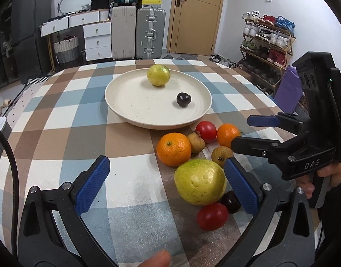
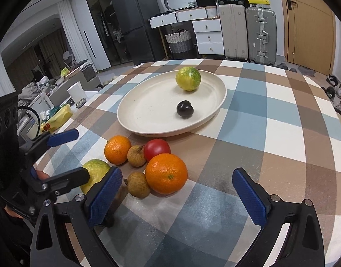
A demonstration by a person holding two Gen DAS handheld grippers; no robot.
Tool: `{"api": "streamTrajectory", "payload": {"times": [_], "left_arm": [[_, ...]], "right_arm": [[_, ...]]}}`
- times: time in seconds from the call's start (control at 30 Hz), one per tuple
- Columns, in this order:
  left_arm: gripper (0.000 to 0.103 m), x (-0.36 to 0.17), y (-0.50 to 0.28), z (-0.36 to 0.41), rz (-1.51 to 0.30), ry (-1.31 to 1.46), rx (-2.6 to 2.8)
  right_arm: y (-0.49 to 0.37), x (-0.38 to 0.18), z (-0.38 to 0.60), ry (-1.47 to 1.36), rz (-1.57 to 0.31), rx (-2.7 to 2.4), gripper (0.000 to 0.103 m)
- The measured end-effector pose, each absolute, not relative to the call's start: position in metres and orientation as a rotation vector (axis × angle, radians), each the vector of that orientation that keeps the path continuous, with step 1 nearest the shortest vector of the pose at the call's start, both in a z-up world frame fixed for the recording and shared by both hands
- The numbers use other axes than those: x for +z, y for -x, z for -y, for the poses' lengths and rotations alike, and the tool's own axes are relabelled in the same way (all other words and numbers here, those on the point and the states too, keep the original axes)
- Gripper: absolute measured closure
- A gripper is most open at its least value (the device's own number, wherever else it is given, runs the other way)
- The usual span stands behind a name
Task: Organize fruits
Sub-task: 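Withdraw both tools from the plate back toward the loose fruit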
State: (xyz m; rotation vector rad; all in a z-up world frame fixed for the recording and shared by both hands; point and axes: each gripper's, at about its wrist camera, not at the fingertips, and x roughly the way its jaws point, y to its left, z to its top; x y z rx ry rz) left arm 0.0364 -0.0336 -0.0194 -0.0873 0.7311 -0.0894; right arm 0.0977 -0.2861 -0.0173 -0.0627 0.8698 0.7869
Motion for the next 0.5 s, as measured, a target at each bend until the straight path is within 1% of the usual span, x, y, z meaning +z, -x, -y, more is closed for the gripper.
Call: {"api": "streamTrajectory", "payload": {"times": [0.17, 0.3, 0.37, 0.5], "left_arm": [[0.001, -0.0205, -0.0369, 0.0328, -0.737, 0.092, -0.096], [0.001, -0.0205, -0.0373, 0.0336, -0.733, 0.087, -0.108], [0.001, -0.0204, -0.0372, 0.0336, -0.73, 0.087, -0.109], [0.001, -0.0204, -0.0377, 0.0334, -0.731, 0.088, -0.111]], "right_arm": [[-0.0982, -0.0225, 0.2829, 0.052, -0.899, 0.806, 0.019], [-0.1003, -0.0255, 0.2838, 0.019, -0.922, 0.826, 0.023], [-0.1003, -0.0257, 0.2837, 0.012, -0.922, 0.828, 0.031], [-0.1018, -0.0267, 0.284, -0.01, -0.931, 0.835, 0.037]]}}
